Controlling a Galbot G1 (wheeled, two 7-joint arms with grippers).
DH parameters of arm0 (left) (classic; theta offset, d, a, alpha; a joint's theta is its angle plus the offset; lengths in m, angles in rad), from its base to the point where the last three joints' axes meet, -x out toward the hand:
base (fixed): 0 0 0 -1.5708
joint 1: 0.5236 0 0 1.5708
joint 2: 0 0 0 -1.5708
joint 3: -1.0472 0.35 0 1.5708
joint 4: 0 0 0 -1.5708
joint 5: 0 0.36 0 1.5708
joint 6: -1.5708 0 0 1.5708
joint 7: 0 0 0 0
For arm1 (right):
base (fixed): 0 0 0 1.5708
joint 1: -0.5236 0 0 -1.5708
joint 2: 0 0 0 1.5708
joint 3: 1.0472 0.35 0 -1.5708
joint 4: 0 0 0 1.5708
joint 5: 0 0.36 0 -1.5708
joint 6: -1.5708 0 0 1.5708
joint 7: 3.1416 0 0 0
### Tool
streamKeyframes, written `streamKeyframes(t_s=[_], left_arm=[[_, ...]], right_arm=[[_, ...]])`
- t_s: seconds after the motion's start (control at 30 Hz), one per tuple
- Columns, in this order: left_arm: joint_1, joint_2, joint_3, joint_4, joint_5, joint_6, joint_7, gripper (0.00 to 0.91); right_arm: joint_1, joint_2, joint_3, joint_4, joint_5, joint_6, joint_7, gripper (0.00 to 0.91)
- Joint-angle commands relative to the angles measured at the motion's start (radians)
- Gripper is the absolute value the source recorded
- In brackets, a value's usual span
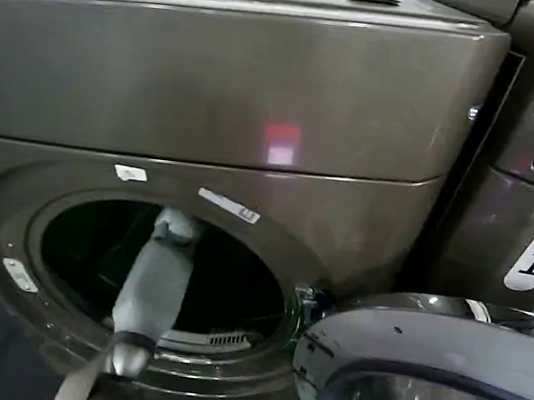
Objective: Grasp the clothes from the dryer.
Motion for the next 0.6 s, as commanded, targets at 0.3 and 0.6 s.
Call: streamKeyframes(t_s=[0.3, 0.6], left_arm=[[0.136, -0.061, 0.012, -0.187, -0.531, 0.085, -0.431, 0.0], [0.141, -0.058, 0.011, -0.189, -0.555, 0.083, -0.431, 0.0]], right_arm=[[-0.016, 0.006, 0.007, -0.002, -0.008, 0.007, 0.033, 0.907], [-0.012, 0.008, 0.014, 0.011, -0.012, -0.02, 0.051, 0.907]])
